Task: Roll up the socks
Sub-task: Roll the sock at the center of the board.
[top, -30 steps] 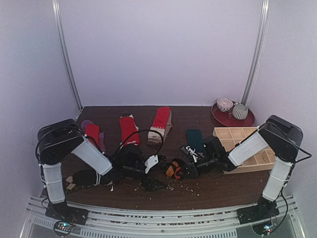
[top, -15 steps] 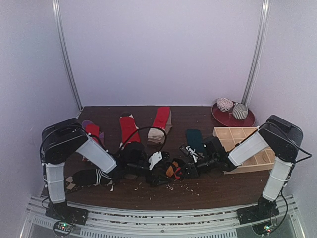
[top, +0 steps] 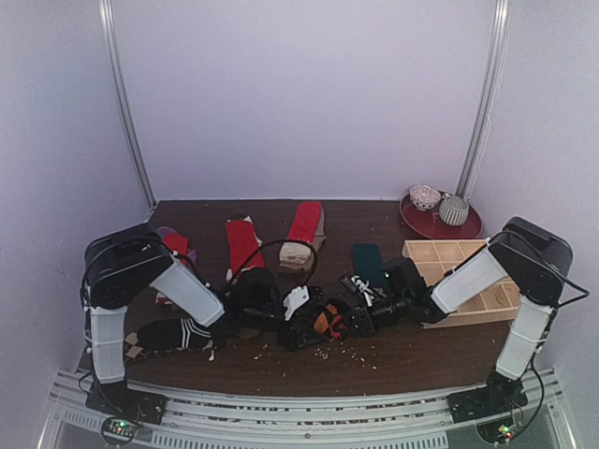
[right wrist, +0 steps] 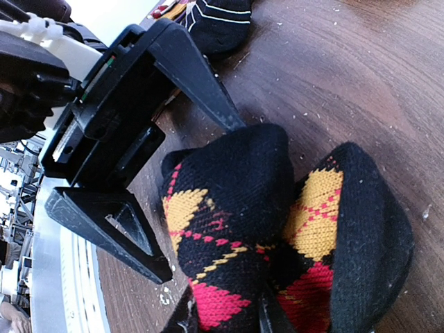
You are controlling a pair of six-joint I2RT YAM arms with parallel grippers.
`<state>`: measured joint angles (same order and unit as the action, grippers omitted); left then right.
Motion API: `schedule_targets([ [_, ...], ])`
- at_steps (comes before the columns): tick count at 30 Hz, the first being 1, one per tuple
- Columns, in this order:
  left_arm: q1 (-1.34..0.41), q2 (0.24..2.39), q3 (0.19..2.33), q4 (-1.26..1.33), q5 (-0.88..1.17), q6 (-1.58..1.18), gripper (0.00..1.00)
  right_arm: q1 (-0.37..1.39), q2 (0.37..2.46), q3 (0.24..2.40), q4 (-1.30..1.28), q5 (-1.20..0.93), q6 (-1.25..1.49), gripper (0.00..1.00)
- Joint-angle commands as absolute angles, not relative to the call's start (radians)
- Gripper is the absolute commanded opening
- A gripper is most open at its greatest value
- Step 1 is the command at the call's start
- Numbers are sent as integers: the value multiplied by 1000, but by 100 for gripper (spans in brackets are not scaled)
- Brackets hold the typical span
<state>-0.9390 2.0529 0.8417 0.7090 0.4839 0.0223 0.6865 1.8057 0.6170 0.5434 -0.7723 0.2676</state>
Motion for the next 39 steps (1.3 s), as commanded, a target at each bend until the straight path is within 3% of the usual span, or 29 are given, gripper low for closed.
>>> schedule_targets([
  [1, -942, 2014, 787, 791, 434, -6, 85, 683, 1859, 564, 314, -695, 251, 20],
  [11, -940, 1868, 683, 813, 310, 11, 89, 681, 1865, 574, 316, -696, 253, 20],
  [24, -940, 2021, 853, 767, 446, 75, 88, 681, 1862, 582, 303, -698, 251, 20],
  [34, -939, 2073, 869, 755, 516, 61, 80, 681, 1867, 579, 303, -696, 250, 20],
  [39, -938, 2086, 883, 739, 562, 55, 60, 680, 1865, 576, 304, -695, 252, 20],
])
